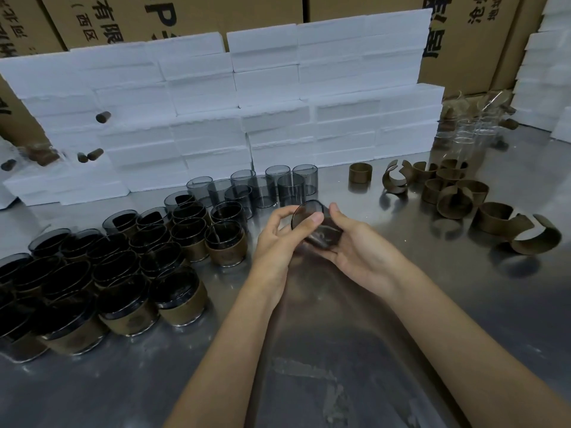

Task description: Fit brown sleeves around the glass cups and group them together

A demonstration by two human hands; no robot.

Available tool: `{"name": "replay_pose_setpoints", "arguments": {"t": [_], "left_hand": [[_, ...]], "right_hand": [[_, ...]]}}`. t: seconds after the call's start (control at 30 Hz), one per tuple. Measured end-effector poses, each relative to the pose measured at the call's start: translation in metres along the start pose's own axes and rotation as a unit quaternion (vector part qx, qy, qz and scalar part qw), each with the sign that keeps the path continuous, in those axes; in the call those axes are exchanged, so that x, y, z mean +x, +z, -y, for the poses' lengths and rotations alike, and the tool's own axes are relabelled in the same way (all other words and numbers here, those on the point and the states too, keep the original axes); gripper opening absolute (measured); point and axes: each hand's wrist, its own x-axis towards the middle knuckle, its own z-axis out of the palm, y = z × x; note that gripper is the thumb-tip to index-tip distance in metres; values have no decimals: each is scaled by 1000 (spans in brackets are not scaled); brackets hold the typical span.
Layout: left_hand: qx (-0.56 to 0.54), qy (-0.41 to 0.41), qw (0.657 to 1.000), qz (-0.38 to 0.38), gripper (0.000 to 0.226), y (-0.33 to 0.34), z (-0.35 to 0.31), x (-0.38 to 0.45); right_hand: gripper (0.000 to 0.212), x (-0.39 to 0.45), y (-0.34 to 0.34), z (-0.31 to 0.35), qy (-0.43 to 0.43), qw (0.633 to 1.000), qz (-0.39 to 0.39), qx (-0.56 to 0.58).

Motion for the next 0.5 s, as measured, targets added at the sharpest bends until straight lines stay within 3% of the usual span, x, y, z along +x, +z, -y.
{"name": "replay_pose_setpoints", "arguments": {"t": [0.13,0.27,0.5], "left_hand": [[-21,-8,999,-50,52,4,-2,-2],[-14,-3,996,-86,13,5,2,2],[33,-31,997,-61,41,6,3,5]], "right_hand": [[44,-1,3,-3,1,999,-1,-34],[41,1,4,-6,-5,999,-4,-38],[37,1,4,-6,-2,998,-26,57]]}}
